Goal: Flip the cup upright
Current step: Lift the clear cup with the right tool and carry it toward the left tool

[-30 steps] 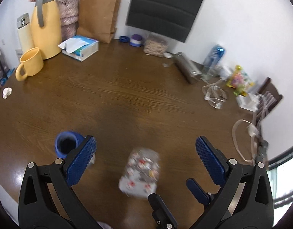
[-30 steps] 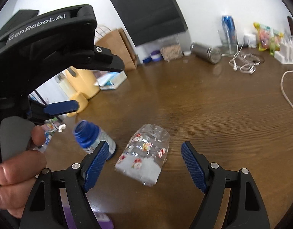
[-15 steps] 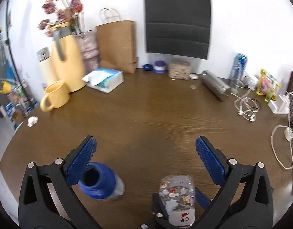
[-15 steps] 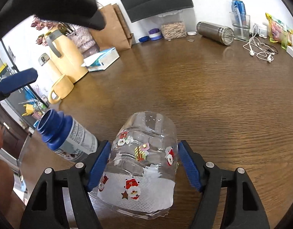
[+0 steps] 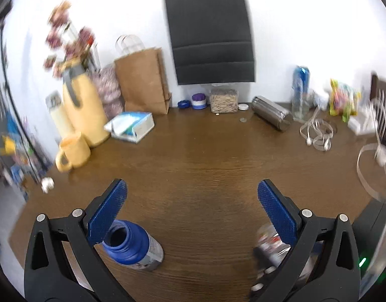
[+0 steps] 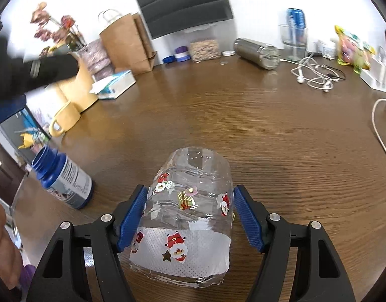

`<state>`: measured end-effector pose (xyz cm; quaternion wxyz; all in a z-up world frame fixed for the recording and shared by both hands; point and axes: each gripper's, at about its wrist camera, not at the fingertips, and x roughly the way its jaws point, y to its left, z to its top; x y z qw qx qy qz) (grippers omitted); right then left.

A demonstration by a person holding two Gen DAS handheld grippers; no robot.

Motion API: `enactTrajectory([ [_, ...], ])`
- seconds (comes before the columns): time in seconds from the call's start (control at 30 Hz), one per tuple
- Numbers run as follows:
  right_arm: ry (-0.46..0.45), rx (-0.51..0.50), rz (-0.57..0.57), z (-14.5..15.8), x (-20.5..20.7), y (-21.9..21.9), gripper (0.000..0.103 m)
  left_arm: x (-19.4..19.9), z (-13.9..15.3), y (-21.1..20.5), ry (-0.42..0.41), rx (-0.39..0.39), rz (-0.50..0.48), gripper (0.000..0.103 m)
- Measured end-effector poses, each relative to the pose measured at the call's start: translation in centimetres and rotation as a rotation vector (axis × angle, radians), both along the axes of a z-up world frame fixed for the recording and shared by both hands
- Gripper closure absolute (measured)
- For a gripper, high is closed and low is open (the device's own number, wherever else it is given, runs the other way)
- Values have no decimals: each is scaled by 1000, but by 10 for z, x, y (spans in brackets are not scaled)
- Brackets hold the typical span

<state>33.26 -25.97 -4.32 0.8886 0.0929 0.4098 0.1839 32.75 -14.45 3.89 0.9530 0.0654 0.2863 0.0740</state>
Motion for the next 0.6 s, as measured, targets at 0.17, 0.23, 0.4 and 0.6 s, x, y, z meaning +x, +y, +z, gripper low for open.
enactTrajectory([
  [0.17,-18,19,45,5,2,2,28,-14,-10,-31,-68,236,-106,0],
  [0.23,-29,18,58,5,2,3,28,-11,-8,-24,-56,210,-125,0],
  [0.4,-34,38,74,8,4,2,28,-6,-9,-7,-57,218,-111,0],
  [0.6,-18,50,84,2,11,-2,28,-5,-18,-36,-59,356,-30,0],
])
